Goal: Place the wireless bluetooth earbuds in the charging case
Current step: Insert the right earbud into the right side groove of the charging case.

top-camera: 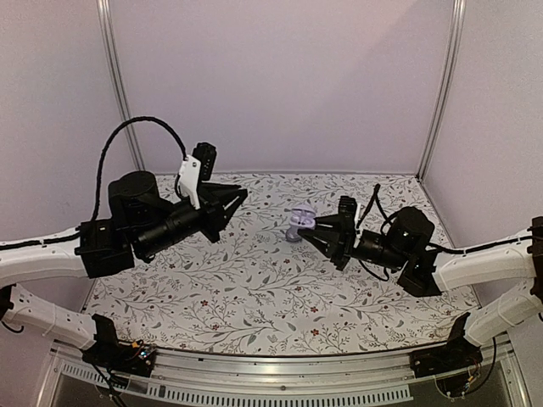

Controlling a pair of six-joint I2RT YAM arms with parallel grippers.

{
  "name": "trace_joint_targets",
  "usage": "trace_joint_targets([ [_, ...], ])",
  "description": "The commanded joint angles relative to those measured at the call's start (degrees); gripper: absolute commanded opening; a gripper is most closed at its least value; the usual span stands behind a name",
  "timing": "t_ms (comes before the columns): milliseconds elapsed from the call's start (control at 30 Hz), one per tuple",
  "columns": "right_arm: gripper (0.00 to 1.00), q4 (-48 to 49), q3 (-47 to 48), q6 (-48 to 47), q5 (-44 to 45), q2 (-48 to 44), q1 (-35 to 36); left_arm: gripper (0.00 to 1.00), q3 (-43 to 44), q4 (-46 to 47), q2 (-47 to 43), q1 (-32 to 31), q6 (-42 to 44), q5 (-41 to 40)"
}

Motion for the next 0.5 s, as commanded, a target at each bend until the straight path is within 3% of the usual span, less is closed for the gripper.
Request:
trace_joint_targets([
  [0,0.00,-5.7,4.9,4.4,3.3,1.9,-0.2,0.15,5.0,2.8,4.7,-3.3,4.2,-1.6],
  [300,0.00,-16.4,11.7,14.5,8.1,4.8,0.3,0.15,8.2,5.8,10.7,-4.7,4.9,-3.7],
  [467,0.00,-19.0,14.3,15.6,7.9,6.6,1.1,0.15,9.0,7.0,13.7,-5.6,7.2,-4.8],
])
